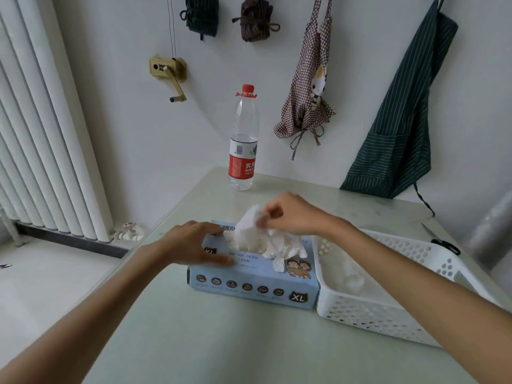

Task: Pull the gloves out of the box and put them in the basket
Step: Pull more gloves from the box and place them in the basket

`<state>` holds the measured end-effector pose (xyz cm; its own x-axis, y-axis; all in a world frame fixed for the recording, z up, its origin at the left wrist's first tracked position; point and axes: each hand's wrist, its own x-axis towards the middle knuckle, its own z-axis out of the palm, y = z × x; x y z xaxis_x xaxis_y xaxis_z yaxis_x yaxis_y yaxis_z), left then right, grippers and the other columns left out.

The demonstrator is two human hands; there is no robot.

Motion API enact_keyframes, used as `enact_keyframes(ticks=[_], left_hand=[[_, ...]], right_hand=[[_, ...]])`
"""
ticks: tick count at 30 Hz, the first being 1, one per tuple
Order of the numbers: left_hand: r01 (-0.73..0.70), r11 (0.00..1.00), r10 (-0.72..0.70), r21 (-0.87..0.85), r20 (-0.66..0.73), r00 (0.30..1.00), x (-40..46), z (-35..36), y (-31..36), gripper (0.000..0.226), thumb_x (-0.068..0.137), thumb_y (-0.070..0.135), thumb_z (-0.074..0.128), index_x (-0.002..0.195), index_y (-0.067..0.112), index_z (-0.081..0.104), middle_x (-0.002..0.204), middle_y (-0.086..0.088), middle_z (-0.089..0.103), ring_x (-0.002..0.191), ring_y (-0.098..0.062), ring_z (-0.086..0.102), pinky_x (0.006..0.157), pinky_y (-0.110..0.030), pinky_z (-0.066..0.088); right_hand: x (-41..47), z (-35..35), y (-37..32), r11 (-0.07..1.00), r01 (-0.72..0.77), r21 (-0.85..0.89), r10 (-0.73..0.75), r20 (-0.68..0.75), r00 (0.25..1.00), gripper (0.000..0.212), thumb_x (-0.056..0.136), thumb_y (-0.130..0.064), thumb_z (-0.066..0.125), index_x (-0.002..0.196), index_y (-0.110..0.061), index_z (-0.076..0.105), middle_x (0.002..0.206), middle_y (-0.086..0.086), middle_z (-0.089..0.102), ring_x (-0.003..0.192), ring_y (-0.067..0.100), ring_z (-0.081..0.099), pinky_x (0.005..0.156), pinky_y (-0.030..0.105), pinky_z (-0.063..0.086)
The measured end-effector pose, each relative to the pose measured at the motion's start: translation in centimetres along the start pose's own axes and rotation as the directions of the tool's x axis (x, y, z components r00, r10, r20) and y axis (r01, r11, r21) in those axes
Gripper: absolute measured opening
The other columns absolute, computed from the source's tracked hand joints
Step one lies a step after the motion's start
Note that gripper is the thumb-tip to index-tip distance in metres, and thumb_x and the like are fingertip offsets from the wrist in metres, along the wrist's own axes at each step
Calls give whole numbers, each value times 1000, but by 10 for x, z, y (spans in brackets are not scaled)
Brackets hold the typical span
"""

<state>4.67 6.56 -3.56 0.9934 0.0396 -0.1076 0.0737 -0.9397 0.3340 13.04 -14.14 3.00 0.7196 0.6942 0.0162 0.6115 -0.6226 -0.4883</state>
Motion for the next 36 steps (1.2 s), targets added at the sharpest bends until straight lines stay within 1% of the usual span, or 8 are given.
enact_keyframes(ticks=[2,6,10,13,20,26,32,36], left_hand=[[10,998,-5,59,-71,997,2,3,3,90,64,78,59,139,31,43,140,12,46,125,-15,43,102,-35,37],[39,994,-31,107,-73,997,2,3,7,77,67,74,61,132,34,48,132,13,52,120,-15,45,96,-33,40],[37,991,-28,126,-75,997,1,5,6,75,69,73,59,133,35,46,135,12,50,123,-16,42,97,-33,38],[31,993,-22,115,-71,997,2,9,3,77,68,77,56,133,37,45,134,13,50,119,-15,44,93,-32,39],[34,996,-27,84,-87,996,1,9,2,78,68,77,57,134,38,46,131,14,52,116,-13,44,83,-28,37],[35,998,-31,48,-87,996,0,11,1,82,67,77,57,137,36,42,136,13,49,121,-14,42,93,-31,39],[34,999,-33,10,-84,996,-2,11,1,83,67,76,59,138,37,42,133,13,50,121,-15,41,97,-33,40],[43,975,-50,-216,-25,998,-2,10,-6,89,62,71,67,138,30,43,137,11,47,128,-18,40,105,-37,38]], right_hand=[[-3,2,-5,999,40,-13,-40,35,999,12,88,-16,64,94,-11,74,80,-6,70,77,7,64,77,24,52],[-5,-13,-12,992,106,75,-68,-394,916,19,85,-8,65,102,-12,74,92,3,74,82,9,67,83,27,55],[-11,-7,-23,987,155,-46,-162,-263,951,18,85,-9,64,100,-12,74,77,-2,71,75,9,67,79,28,55],[-6,-18,-30,987,155,-41,-159,-368,916,19,84,-12,67,101,-13,75,84,0,71,75,8,64,74,22,51],[-13,-28,-41,983,184,-27,-179,-395,901,17,84,-12,69,100,-13,75,87,6,74,78,14,68,81,32,56],[-18,-34,-47,979,202,36,-167,-432,886,16,82,-12,70,98,-14,76,83,0,72,70,0,64,73,21,54],[-20,-28,-61,949,292,119,-187,-534,824,17,85,-15,70,100,-10,75,83,2,74,73,7,68,73,19,55],[-15,-44,-64,943,243,228,-95,-513,853,11,86,-19,69,89,-10,75,75,4,72,63,5,63,72,25,56]])
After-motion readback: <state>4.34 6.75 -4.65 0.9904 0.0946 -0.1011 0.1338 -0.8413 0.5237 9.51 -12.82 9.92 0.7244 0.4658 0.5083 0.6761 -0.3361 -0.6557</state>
